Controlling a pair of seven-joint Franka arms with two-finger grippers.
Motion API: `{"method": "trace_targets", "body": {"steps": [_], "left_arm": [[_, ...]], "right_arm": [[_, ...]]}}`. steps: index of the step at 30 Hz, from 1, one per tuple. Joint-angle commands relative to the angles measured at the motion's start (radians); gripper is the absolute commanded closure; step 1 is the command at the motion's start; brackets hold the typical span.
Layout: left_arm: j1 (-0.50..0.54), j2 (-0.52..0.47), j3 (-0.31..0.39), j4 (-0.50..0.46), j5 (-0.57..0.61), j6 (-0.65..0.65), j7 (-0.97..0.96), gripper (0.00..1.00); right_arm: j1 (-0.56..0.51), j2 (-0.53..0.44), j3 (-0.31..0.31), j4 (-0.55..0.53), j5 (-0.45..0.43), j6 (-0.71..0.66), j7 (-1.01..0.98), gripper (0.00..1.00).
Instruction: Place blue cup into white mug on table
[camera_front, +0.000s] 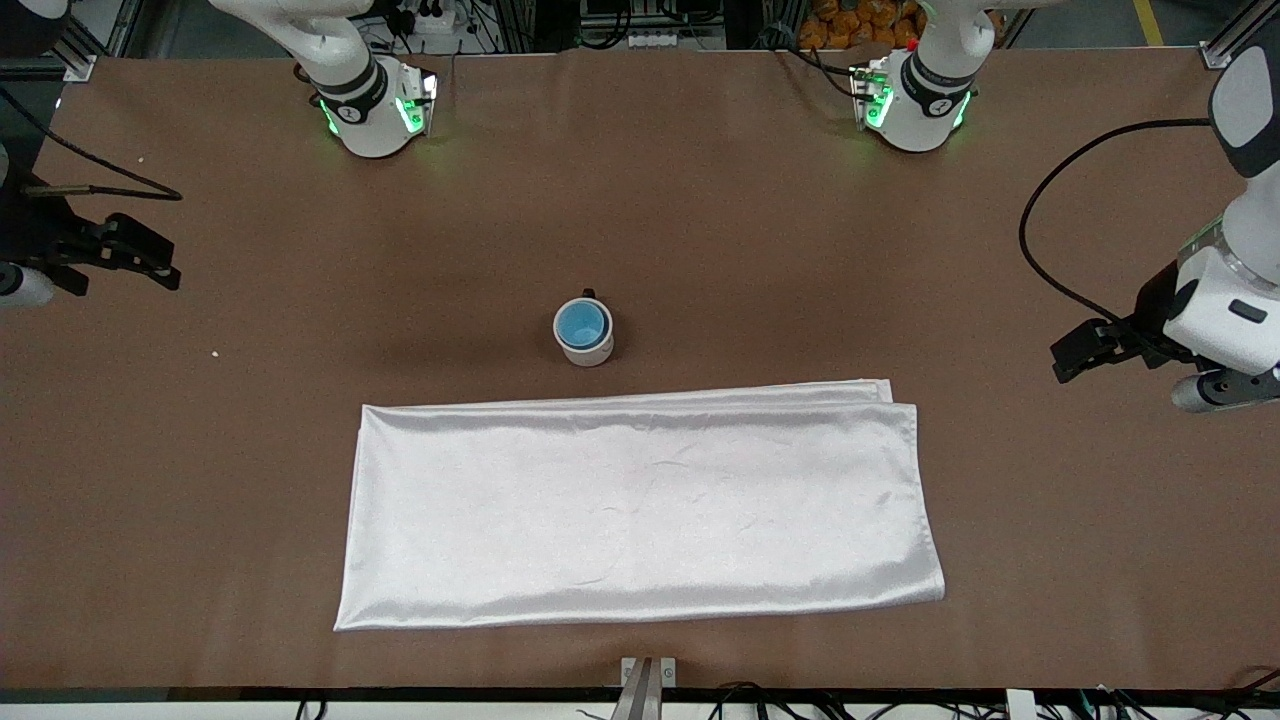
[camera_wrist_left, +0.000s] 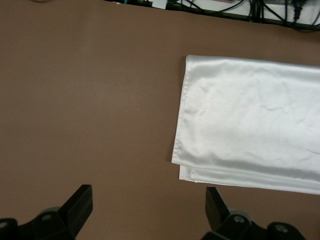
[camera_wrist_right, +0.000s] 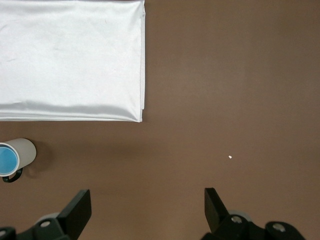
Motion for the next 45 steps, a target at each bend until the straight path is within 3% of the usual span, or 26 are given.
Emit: {"method": "trace_targets", "body": {"steps": [1,15,45], "left_arm": [[0.021,-0.068,-0.017,-0.056,-0.039,-0.013,0.051,0.0],[0.028,-0.157,-0.016,-0.118,-0.049,-0.018,0.054,0.0],[0.031,-0.16,-0.008,-0.115,-0.044,-0.02,0.068,0.0]], "right_arm": [[0.003,0.003,0.0,0.028,-0.02,-0.036,-0.005,0.0],[0.003,-0.006,0.001,0.029,-0.014,-0.055,-0.003,0.0],[0.002,-0.018,0.0,0.034,-0.003,-0.041,-0.008,0.0]]}}
